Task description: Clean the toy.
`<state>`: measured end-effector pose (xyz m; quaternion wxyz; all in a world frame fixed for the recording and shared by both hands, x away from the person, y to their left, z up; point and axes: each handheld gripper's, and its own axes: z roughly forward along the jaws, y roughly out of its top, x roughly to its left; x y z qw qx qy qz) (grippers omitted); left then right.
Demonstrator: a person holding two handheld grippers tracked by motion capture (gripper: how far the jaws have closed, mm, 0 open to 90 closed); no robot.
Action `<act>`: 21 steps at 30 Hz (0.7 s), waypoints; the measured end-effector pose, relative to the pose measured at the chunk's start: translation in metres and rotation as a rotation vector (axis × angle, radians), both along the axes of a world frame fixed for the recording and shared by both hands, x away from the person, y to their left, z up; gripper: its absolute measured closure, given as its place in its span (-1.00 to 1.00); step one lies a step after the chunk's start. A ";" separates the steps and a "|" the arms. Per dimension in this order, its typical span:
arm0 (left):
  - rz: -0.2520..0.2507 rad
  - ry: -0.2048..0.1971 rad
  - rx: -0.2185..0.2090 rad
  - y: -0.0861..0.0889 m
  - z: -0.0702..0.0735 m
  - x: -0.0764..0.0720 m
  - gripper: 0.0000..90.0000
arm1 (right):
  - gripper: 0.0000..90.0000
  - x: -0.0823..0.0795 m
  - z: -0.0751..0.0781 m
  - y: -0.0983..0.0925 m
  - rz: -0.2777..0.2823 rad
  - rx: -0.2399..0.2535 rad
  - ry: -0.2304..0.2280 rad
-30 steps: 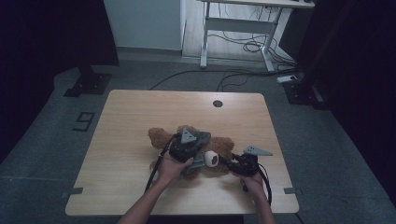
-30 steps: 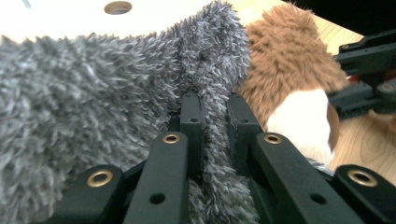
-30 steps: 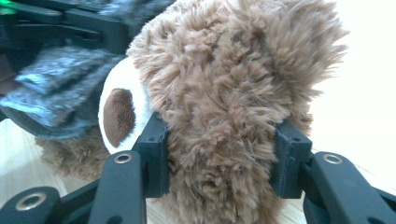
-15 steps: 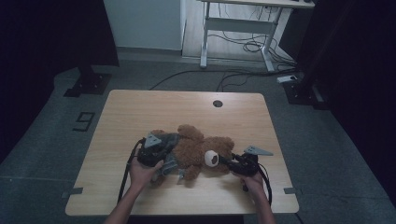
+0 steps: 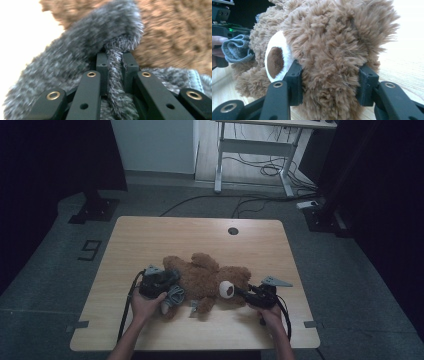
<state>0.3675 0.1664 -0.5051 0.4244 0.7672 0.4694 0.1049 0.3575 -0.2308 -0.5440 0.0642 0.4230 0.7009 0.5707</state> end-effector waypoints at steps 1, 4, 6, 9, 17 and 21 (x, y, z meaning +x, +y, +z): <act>-0.013 -0.006 -0.005 -0.006 0.003 0.001 0.77 | 0.11 0.000 0.000 0.000 -0.002 0.000 0.000; -0.017 -0.037 0.039 -0.019 0.008 0.001 0.77 | 0.12 0.000 0.000 0.000 -0.008 0.003 0.005; -0.010 -0.057 0.070 -0.028 0.013 0.001 0.78 | 0.13 0.000 0.000 0.000 -0.016 0.008 0.010; -0.015 -0.081 0.044 -0.028 0.021 -0.001 0.78 | 0.13 0.000 -0.001 -0.002 -0.014 0.010 0.015; -0.146 -0.184 -0.015 -0.056 0.075 -0.015 0.77 | 0.14 -0.002 0.000 0.000 0.000 -0.004 -0.016; -0.188 -0.184 -0.008 -0.095 0.086 -0.002 0.77 | 0.13 -0.003 0.000 0.000 -0.002 -0.008 -0.020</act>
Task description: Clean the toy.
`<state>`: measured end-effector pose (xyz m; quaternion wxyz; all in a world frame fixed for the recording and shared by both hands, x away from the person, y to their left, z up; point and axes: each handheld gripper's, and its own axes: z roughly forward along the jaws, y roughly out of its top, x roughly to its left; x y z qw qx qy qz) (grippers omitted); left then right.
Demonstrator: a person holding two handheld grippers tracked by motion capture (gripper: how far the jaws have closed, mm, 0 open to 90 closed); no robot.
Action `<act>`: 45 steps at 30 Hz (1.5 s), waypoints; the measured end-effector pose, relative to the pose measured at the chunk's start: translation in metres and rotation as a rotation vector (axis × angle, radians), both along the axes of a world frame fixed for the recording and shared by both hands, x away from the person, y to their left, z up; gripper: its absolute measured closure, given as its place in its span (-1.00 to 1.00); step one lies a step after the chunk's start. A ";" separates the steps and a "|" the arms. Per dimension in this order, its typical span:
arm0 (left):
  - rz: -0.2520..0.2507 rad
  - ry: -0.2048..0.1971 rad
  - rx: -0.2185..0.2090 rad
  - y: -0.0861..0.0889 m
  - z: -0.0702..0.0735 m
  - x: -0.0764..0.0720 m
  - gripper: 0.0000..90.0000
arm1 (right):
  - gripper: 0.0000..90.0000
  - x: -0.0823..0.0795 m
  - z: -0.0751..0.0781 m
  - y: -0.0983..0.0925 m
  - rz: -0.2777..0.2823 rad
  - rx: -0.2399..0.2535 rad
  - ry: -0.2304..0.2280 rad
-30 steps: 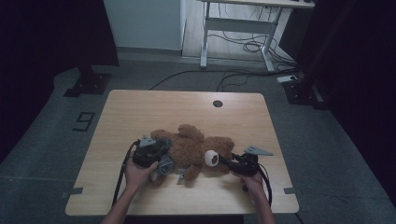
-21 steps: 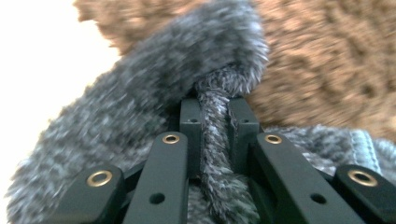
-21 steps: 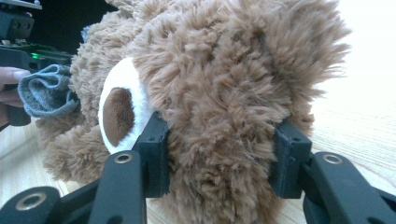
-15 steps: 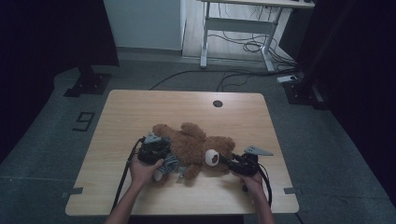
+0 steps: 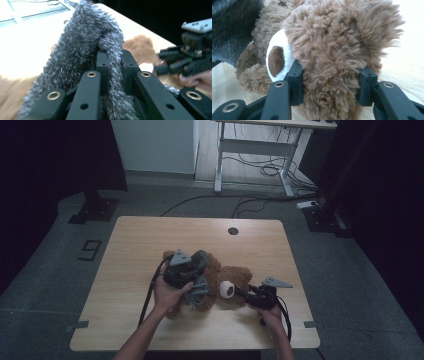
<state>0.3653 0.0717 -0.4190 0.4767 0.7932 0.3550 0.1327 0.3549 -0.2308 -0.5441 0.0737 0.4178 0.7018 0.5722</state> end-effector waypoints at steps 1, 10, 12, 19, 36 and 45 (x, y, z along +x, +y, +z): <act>0.000 0.000 0.000 0.000 0.000 0.000 0.77 | 0.13 0.000 0.000 0.000 0.000 0.000 0.000; -0.023 0.078 0.182 -0.058 -0.041 0.028 0.77 | 0.15 -0.001 0.001 0.001 0.007 -0.024 -0.018; -0.018 0.114 0.112 -0.042 -0.043 0.030 0.77 | 0.15 -0.001 0.002 0.001 0.013 -0.029 -0.025; 0.103 0.042 0.172 0.020 -0.024 0.020 0.77 | 0.15 -0.002 0.002 0.001 0.011 -0.027 -0.024; 0.176 0.089 0.188 0.057 -0.020 0.045 0.76 | 0.15 -0.002 0.002 0.002 0.004 -0.026 -0.019; 0.035 0.111 0.212 -0.012 -0.017 0.052 0.76 | 0.15 -0.002 0.001 0.001 0.005 -0.022 -0.015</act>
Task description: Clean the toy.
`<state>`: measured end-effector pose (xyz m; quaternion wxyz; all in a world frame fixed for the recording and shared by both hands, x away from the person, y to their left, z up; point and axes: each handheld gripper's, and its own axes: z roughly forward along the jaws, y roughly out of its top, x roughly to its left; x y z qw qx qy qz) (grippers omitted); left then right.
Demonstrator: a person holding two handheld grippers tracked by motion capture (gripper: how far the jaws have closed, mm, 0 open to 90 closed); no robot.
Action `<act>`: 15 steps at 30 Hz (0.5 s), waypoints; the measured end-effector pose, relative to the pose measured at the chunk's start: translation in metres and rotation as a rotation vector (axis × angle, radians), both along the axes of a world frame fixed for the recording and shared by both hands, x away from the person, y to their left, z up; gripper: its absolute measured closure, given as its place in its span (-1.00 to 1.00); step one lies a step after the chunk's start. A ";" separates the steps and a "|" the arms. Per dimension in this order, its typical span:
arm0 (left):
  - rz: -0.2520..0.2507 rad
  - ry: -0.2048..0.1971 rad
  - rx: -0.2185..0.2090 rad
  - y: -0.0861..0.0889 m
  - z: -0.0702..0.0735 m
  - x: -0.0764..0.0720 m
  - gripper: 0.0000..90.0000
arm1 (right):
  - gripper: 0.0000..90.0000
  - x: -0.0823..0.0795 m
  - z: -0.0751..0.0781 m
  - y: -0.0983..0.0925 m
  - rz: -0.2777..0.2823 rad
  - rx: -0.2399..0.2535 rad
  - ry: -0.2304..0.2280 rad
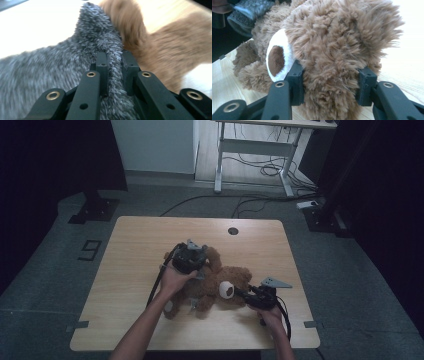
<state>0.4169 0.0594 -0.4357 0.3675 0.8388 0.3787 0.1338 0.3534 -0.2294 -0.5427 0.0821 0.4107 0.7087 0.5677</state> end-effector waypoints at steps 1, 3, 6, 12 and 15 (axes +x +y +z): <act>-0.012 0.005 -0.019 -0.011 -0.002 -0.002 0.76 | 0.15 0.000 0.000 0.000 0.001 -0.002 -0.003; -0.026 0.010 -0.014 -0.021 -0.006 -0.004 0.76 | 0.15 0.000 0.000 0.000 0.002 -0.005 -0.003; -0.025 0.002 0.020 -0.026 -0.009 -0.006 0.76 | 0.15 0.000 0.000 0.000 0.000 -0.005 -0.001; 0.013 0.022 0.004 -0.006 -0.011 -0.003 0.76 | 0.15 -0.001 0.001 0.001 0.007 -0.010 -0.006; 0.070 0.012 -0.007 0.021 -0.008 -0.002 0.76 | 0.14 -0.001 0.001 0.000 0.014 -0.011 -0.010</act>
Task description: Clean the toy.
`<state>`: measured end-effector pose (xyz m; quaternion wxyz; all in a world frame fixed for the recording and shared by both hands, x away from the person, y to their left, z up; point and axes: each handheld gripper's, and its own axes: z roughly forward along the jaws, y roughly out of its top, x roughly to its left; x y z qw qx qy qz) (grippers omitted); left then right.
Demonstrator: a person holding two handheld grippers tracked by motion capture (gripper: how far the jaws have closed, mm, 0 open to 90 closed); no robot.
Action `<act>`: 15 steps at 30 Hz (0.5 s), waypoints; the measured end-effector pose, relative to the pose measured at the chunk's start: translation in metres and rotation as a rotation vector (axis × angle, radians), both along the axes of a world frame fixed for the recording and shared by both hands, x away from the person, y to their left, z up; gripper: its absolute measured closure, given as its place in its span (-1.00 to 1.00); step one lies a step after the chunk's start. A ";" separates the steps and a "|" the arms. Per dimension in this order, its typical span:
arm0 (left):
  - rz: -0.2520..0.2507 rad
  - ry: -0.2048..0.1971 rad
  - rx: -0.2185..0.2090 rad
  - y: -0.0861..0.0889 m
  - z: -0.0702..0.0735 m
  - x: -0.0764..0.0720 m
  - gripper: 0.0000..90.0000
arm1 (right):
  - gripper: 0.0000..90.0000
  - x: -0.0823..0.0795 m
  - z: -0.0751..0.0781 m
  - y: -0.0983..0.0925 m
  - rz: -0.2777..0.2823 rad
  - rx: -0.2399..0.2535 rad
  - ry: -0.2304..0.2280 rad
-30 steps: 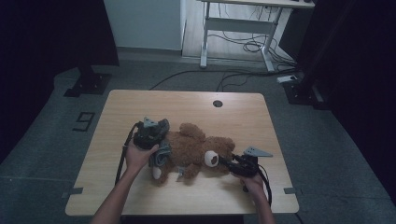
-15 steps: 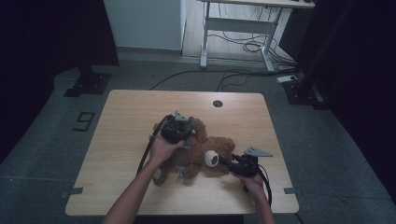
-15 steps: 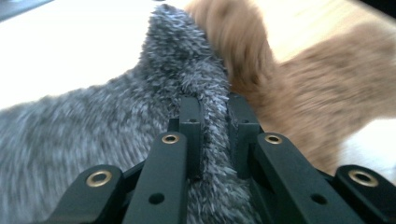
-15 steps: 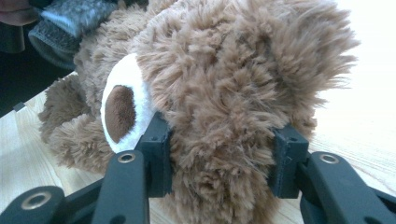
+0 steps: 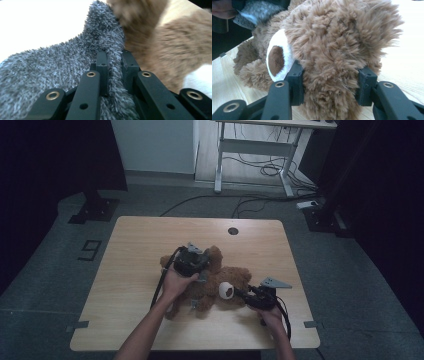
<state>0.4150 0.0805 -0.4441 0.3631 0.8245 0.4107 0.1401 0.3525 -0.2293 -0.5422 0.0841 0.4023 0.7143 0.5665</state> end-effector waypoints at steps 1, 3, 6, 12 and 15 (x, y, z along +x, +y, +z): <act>0.020 0.002 -0.005 0.009 0.000 0.001 0.76 | 0.14 0.000 0.000 0.000 0.001 0.000 0.001; 0.039 0.007 -0.010 0.019 -0.001 0.001 0.76 | 0.14 0.000 0.000 0.000 0.001 0.000 0.000; 0.093 0.017 -0.006 0.047 -0.008 0.001 0.76 | 0.14 0.000 0.000 0.000 0.002 0.002 -0.002; 0.192 0.072 -0.048 0.096 -0.041 -0.008 0.76 | 0.14 0.001 -0.001 0.000 0.000 0.005 -0.002; 0.192 0.069 -0.053 0.100 -0.042 -0.011 0.76 | 0.14 0.001 -0.001 0.000 0.000 0.006 0.000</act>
